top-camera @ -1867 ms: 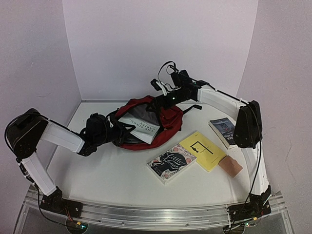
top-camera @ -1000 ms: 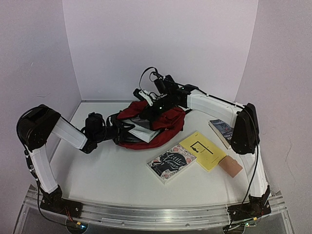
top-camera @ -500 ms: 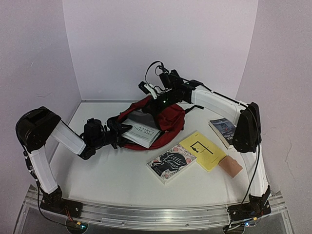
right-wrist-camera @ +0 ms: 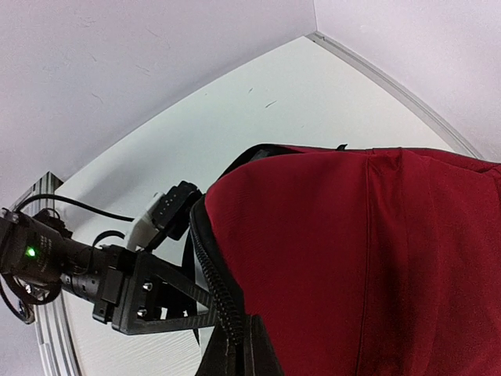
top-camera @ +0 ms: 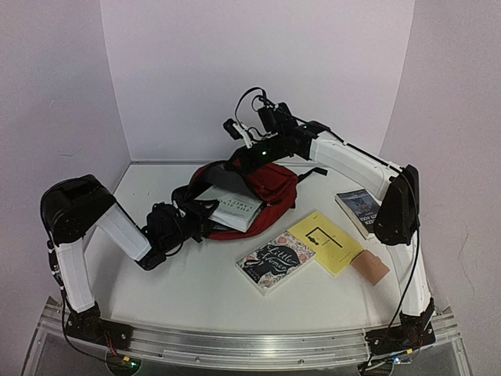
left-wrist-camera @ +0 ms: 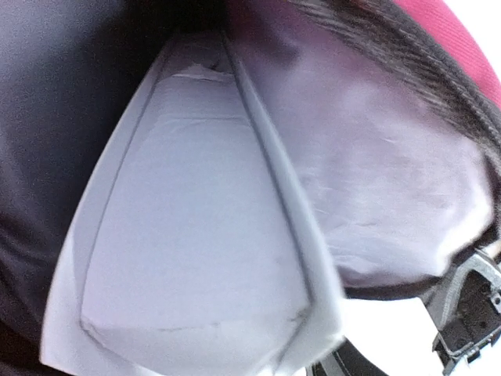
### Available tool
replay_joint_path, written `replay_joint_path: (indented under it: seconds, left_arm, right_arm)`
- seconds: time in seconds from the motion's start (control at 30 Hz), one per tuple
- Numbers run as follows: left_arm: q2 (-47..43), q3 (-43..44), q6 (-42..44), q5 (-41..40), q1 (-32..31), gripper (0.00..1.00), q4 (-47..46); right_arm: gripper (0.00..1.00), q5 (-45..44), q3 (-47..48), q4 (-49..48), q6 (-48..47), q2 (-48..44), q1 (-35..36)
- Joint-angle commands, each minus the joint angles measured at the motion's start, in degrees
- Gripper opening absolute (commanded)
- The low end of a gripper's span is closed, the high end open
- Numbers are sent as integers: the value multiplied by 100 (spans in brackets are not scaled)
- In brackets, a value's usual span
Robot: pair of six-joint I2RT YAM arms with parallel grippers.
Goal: Pack the student bag
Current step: Place the book in the student bag.
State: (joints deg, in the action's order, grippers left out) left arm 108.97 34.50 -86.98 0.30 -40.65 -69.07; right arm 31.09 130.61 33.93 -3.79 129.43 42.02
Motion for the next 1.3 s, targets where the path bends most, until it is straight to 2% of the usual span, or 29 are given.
replay_joint_path:
  seconds: [0.0,0.1,0.27,0.4,0.5,0.57,0.7,0.83,0.97,1.27]
  left_arm:
    - [610,296,-155,-316,-23,39,-1218]
    - [805,413,-215,64,-7,24,-1384]
    - [316,293,-87,1057,168,12,-635]
    - [-350,656,238,1902,410,6,877]
    - [-497,1121,474,2395,556,3,1799]
    - [-313,1227,304,2568,675,3,1560]
    - [343,1364,-218,2713,828,2,415]
    - [1055,1917,-605,2858,853,2,-380]
    - [1471,2467,-644,2969,861,2,-348]
    - [1859,3356,-299,2838,906,2,381]
  right_arm:
    - [0,251,209,-176,125,-10,-6]
    - [0,277,119,-172,-41,-129,-10]
    - [0,287,-298,-153,-486,-436,-10]
    - [0,420,-595,-150,-812,-588,-10]
    - [0,521,-647,-143,-957,-608,-10]
    - [0,567,-621,-139,-993,-615,-10]
    - [0,786,-457,-121,-952,-598,-10]
    - [0,1064,-205,-13,-964,-544,-10]
    - [0,1413,-57,142,-977,-505,-10]
    - [0,1882,-185,224,-981,-542,-9]
